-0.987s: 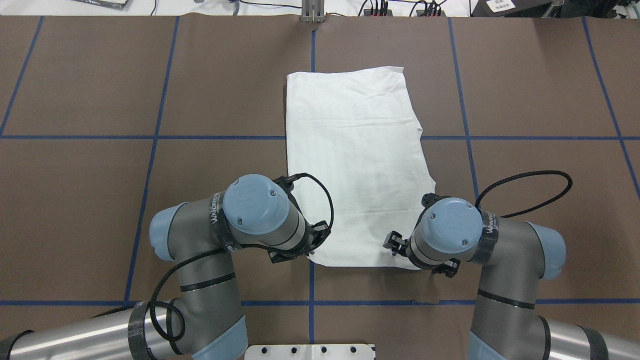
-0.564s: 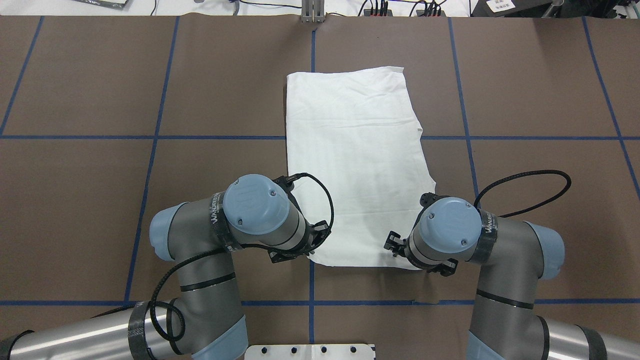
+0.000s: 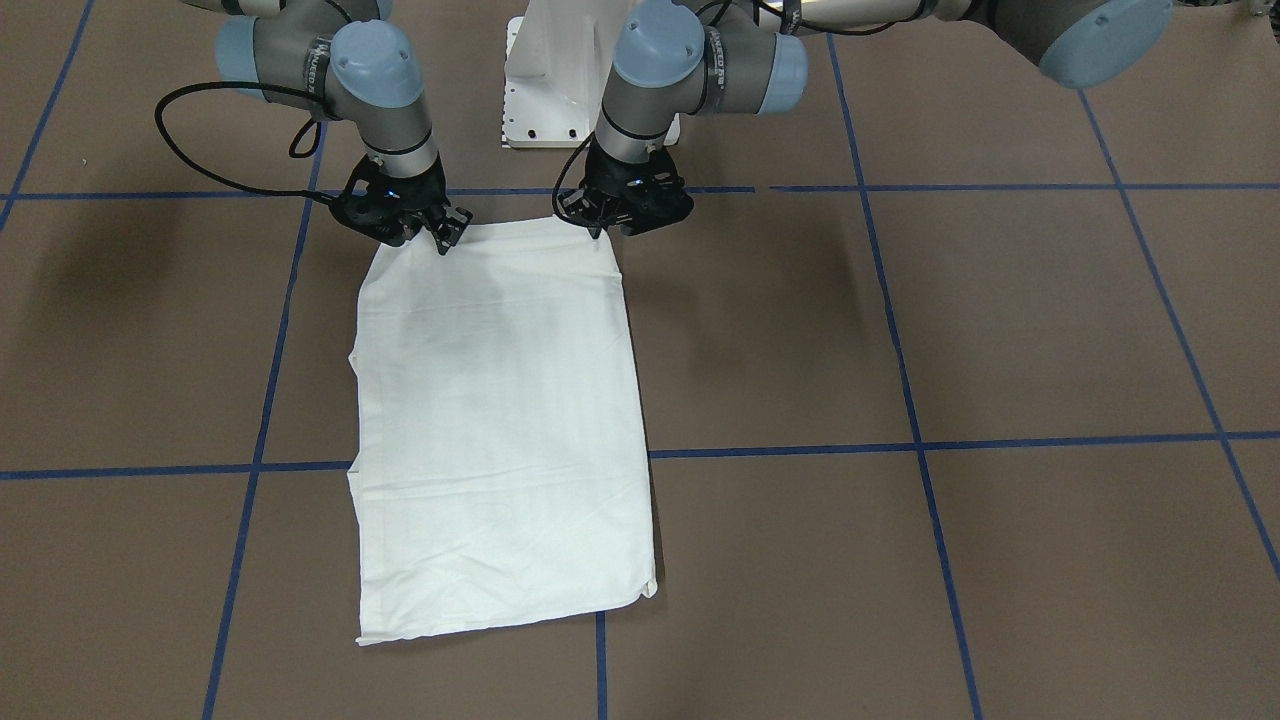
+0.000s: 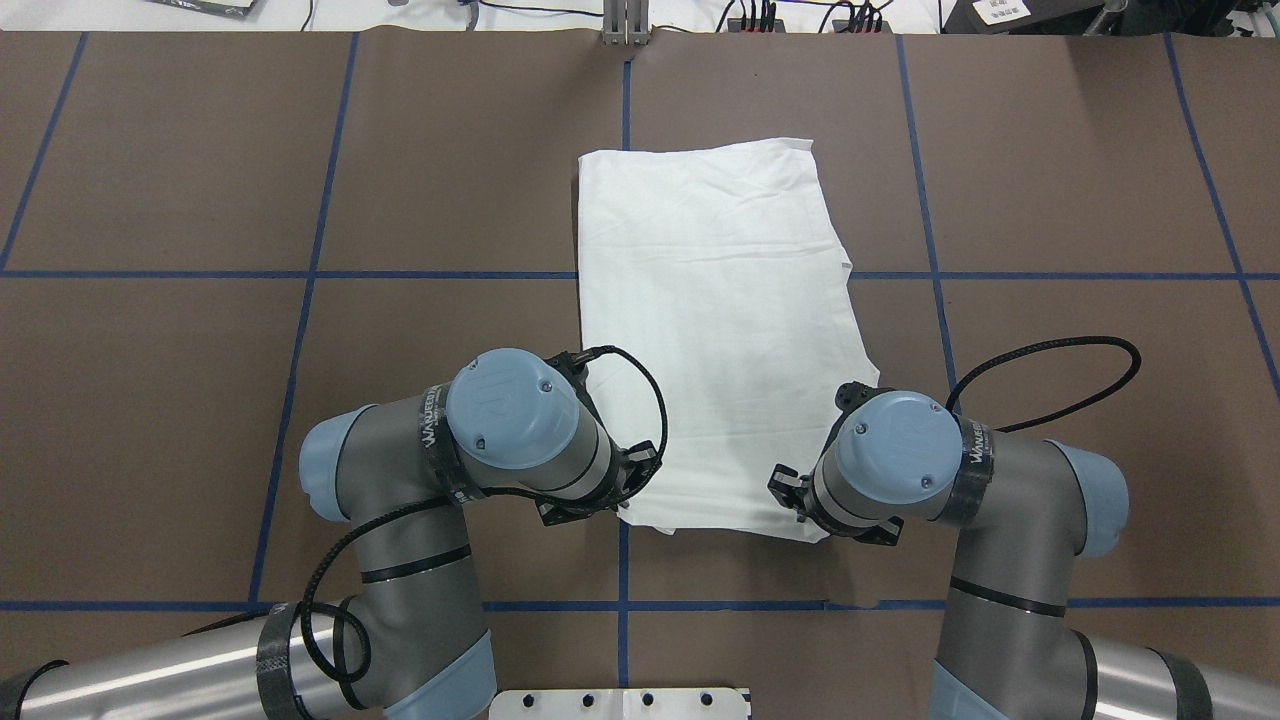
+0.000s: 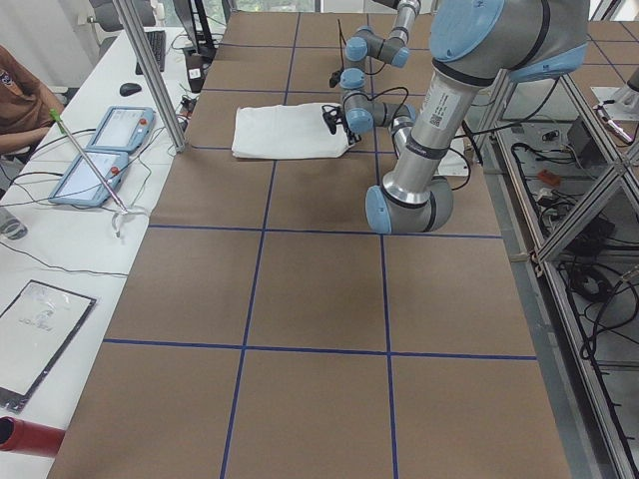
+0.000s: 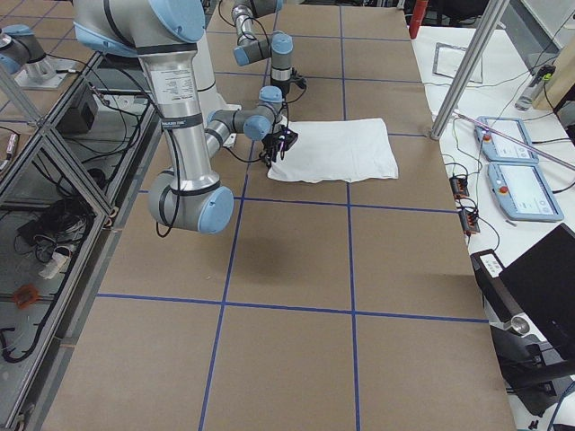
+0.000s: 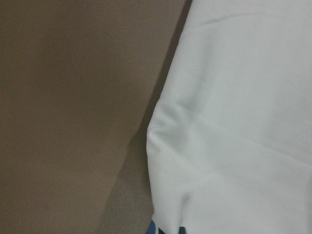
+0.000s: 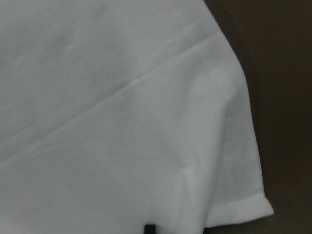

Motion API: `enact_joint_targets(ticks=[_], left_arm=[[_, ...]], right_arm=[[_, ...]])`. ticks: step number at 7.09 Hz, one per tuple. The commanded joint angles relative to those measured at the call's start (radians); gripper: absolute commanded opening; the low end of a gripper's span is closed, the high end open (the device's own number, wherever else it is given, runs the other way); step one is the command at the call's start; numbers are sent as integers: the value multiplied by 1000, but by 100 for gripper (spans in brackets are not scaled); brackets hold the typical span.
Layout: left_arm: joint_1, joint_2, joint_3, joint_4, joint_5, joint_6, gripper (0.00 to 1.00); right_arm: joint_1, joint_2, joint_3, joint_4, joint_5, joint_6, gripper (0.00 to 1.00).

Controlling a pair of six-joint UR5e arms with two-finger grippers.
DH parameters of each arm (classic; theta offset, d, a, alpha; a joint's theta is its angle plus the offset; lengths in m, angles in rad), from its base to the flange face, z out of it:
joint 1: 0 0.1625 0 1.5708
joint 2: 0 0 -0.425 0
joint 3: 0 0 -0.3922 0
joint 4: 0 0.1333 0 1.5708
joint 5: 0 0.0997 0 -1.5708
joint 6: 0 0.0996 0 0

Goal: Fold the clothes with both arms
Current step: 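Move the right gripper to the shirt's nearest corner beside the left gripper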

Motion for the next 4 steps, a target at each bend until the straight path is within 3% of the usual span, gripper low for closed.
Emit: enact_joint_targets(ticks=[1,4], left_arm=[[0,0,0,2,-1,-1,0],[-2,8,-11,6,-6,-1,0]], right_arm=[[13,5,7,0,4,0,3],[27,7,64,2,3,26,0]])
